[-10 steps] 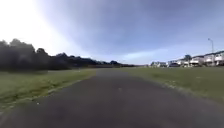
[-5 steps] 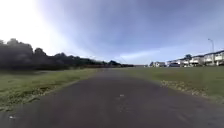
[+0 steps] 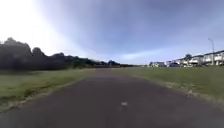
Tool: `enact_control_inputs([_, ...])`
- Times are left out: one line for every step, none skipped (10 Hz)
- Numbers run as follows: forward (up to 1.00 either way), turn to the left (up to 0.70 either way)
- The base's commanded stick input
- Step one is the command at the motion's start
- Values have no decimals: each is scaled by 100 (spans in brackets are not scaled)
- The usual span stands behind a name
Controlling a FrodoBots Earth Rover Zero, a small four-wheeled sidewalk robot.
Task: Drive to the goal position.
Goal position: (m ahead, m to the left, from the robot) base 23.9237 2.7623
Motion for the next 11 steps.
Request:
enact_control_inputs([100,0])
enact_control_inputs([100,0])
enact_control_inputs([100,0])
enact_control_inputs([100,0])
enact_control_inputs([100,0])
enact_control_inputs([100,0])
enact_control_inputs([100,0])
enact_control_inputs([100,0])
enact_control_inputs([100,0])
enact_control_inputs([100,0])
enact_control_inputs([100,0])
